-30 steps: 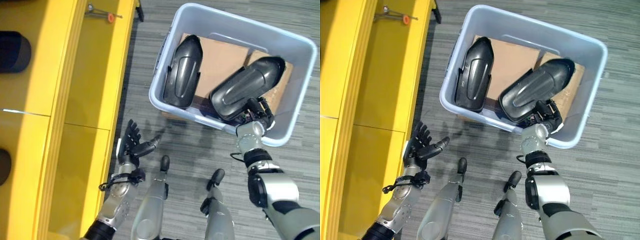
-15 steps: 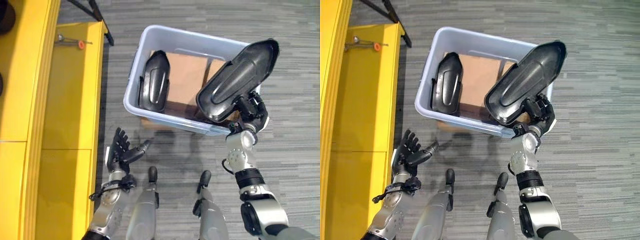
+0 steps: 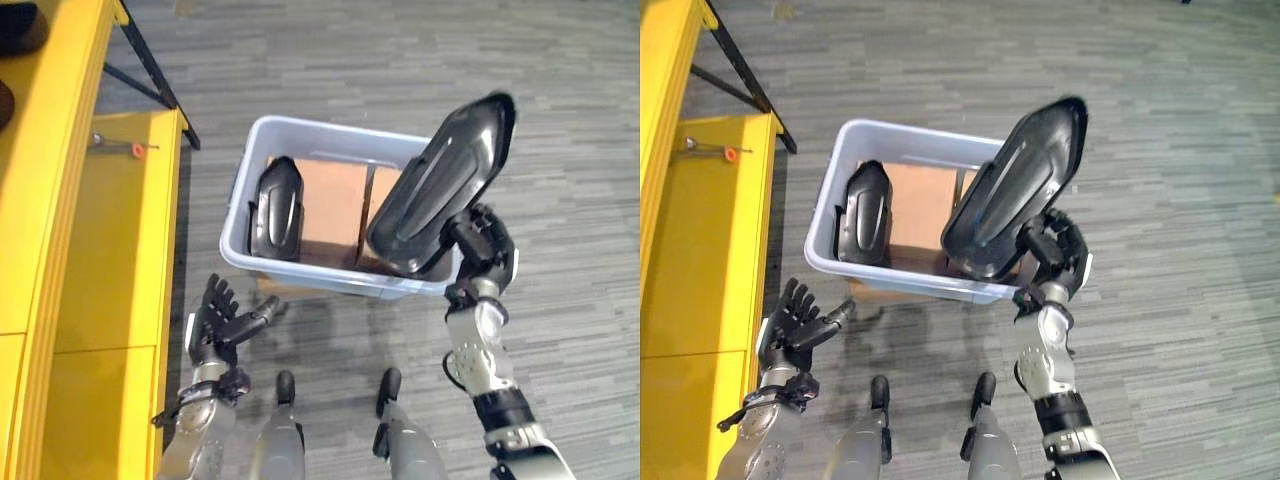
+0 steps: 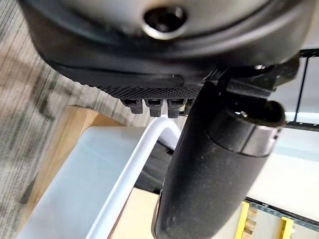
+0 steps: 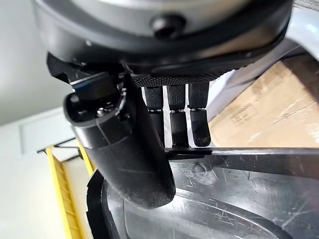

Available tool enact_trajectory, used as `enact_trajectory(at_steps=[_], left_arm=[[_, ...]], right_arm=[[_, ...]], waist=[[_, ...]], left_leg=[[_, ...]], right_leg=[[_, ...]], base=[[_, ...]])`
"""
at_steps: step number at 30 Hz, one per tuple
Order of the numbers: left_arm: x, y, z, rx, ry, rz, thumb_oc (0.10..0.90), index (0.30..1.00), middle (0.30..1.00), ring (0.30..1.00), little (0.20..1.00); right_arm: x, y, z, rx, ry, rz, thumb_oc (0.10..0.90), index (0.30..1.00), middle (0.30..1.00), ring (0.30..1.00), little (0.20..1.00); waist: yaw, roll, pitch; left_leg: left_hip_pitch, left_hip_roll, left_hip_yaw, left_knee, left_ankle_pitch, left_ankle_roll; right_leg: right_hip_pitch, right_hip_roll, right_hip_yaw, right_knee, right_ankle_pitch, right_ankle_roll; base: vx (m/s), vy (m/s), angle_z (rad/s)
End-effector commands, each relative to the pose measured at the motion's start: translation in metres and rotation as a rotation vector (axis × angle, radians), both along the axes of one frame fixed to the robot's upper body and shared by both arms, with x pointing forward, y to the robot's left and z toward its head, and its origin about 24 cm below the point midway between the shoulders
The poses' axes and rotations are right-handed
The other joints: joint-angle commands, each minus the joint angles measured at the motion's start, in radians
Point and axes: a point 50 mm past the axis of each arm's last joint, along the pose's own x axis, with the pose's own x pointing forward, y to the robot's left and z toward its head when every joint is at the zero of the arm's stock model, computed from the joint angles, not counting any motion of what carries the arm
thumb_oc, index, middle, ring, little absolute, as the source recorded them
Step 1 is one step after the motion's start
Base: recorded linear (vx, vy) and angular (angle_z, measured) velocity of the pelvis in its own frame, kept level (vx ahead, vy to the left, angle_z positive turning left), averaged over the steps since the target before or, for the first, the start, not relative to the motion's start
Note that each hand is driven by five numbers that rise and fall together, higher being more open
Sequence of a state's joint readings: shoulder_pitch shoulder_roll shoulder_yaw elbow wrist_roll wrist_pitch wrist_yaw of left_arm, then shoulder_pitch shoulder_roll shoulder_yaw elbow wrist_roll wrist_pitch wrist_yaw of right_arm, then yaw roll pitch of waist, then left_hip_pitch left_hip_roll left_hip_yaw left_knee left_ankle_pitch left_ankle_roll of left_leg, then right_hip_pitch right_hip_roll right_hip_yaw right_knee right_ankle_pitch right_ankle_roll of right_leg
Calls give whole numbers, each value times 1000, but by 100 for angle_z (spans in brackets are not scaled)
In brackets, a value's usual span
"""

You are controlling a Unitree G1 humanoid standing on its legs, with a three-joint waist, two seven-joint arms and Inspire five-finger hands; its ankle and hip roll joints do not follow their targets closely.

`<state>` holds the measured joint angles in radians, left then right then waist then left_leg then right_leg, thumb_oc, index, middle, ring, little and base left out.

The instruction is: Move parts from the plastic box to the shelf.

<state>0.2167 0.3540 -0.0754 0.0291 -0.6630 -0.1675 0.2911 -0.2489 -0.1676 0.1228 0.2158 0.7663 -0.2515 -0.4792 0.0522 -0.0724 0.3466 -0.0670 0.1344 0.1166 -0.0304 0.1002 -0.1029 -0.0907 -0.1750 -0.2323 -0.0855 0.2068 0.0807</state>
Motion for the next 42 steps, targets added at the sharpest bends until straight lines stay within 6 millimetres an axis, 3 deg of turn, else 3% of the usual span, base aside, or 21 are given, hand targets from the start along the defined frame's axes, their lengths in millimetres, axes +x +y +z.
enact_trajectory(at_steps=[1, 8, 11, 13, 15, 16, 19, 20, 21, 22, 23, 24, 25, 26, 27, 30, 32, 42], left_arm=[[-3, -1, 11, 24, -86, -45, 900, 1000, 1000, 1000, 1000], [-14, 0, 3, -6, -55, -31, 900, 1000, 1000, 1000, 1000], [-15, -3, 1, -36, -53, -24, 900, 1000, 1000, 1000, 1000], [-12, -8, 1, -63, -69, -22, 900, 1000, 1000, 1000, 1000], [-10, -9, 2, -75, -78, -19, 900, 1000, 1000, 1000, 1000], [-6, -14, 2, -95, -87, -20, 900, 1000, 1000, 1000, 1000], [-1, -15, 4, -98, -100, -15, 900, 1000, 1000, 1000, 1000], [0, -15, 4, -100, -102, -12, 900, 1000, 1000, 1000, 1000], [0, -14, 4, -109, -110, -7, 900, 1000, 1000, 1000, 1000], [0, -14, 4, -109, -109, -7, 900, 1000, 1000, 1000, 1000], [-1, -14, 6, -120, -120, -1, 900, 1000, 1000, 1000, 1000], [0, -14, 7, -122, -129, 1, 900, 1000, 1000, 1000, 1000], [0, -14, 7, -122, -128, 1, 900, 1000, 1000, 1000, 1000], [4, -15, 11, -113, -141, -11, 900, 1000, 1000, 1000, 1000], [5, -16, 13, -112, -146, -23, 900, 1000, 1000, 1000, 1000], [8, -22, 16, -89, -153, -72, 900, 1000, 1000, 1000, 1000], [7, -16, 20, -45, -161, -76, 900, 1000, 1000, 1000, 1000], [4, -4, 26, 23, -169, -34, 900, 1000, 1000, 1000, 1000]], right_arm=[[1, 10, 46, -78, -281, 141, 400, 300, 300, 300, 300], [-5, 29, 37, -77, -267, 294, 400, 300, 300, 300, 300], [-1, 41, 41, -84, -286, 355, 400, 300, 300, 300, 300], [5, 54, 54, -98, -329, 403, 400, 300, 300, 300, 300], [8, 57, 59, -106, -347, 412, 400, 300, 300, 300, 300], [11, 59, 69, -118, -381, 405, 400, 300, 300, 300, 300], [11, 55, 73, -130, -397, 386, 400, 300, 300, 300, 300], [11, 54, 73, -133, -399, 381, 400, 300, 300, 300, 300], [9, 50, 72, -149, -395, 371, 400, 300, 300, 300, 300], [8, 50, 71, -148, -394, 372, 400, 300, 300, 300, 300], [6, 47, 65, -143, -376, 369, 400, 300, 300, 300, 300], [4, 47, 64, -141, -375, 371, 400, 300, 300, 300, 300], [3, 48, 64, -141, -374, 372, 400, 300, 300, 300, 300], [-1, 42, 60, -142, -361, 357, 400, 300, 300, 300, 300], [-2, 39, 58, -149, -351, 345, 400, 300, 300, 300, 300], [-6, 30, 54, -145, -340, 307, 400, 300, 300, 300, 300], [-8, 26, 49, -124, -325, 286, 400, 300, 300, 300, 300], [-10, 37, 44, -105, -302, 308, 400, 300, 300, 300, 300]], waist=[[-8, 29, -154], [5, 40, -178], [23, 46, -172], [44, 56, -159], [54, 63, -153], [70, 75, -138], [72, 75, -121], [71, 68, -114], [68, 57, -114], [67, 58, -114], [65, 51, -120], [62, 47, -125], [59, 48, -125], [43, 47, -148], [33, 51, -164], [27, 70, -197], [40, 73, -213], [84, 46, -234]], left_leg=[[19, 33, -46, -24, -6, 24], [28, 83, -63, -32, 45, -4], [23, 112, -79, -25, 81, -20], [4, 131, -105, -28, 133, -38], [-6, 136, -118, -35, 160, -47], [-40, 143, -124, -45, 219, -65], [-81, 130, -105, -20, 240, -53], [-83, 126, -76, 21, 211, -43], [-62, 122, -34, 110, 117, -30], [-64, 122, -36, 119, 109, -29], [-37, 109, -16, 191, 23, -15], [-19, 107, 4, 228, -8, -8], [-22, 108, 0, 236, -14, -7], [33, 104, 45, 201, -70, -1], [61, 106, 73, 161, -89, -2], [77, 85, 68, 61, -86, 1], [98, 37, 28, -10, -81, 24], [118, -89, -30, -57, -117, 98]], right_leg=[[63, -17, -47, 141, -191, 57], [91, 40, -71, 141, -227, 21], [106, 69, -85, 134, -239, -1], [112, 90, -108, 123, -244, -15], [111, 95, -125, 122, -248, -19], [110, 89, -162, 123, -253, -24], [97, 68, -202, 117, -239, -25], [91, 53, -222, 118, -233, -26], [83, 29, -255, 122, -234, -24], [85, 29, -256, 124, -237, -23], [83, 8, -291, 129, -233, -31], [83, -2, -315, 139, -235, -35], [85, -2, -318, 141, -237, -34], [94, -22, -375, 163, -249, -34], [97, -30, -399, 168, -247, -30], [116, -58, -441, 185, -230, -5], [125, -110, -468, 209, -193, 26], [153, -235, -497, 231, -99, 112]], base=[[4, -113, 0], [-18, -146, 7], [-46, -180, 5], [-82, -159, 13], [-76, -62, 21], [-76, -15, 24], [-162, -12, 66], [-157, -111, 64], [-153, -108, 51], [-154, -103, 129], [-86, -27, 143], [-88, -26, 132], [-30, 40, 80], [-6, 87, 86], [-3, 87, 143], [44, 218, 177], [44, 320, 60], [10, 193, 31]])
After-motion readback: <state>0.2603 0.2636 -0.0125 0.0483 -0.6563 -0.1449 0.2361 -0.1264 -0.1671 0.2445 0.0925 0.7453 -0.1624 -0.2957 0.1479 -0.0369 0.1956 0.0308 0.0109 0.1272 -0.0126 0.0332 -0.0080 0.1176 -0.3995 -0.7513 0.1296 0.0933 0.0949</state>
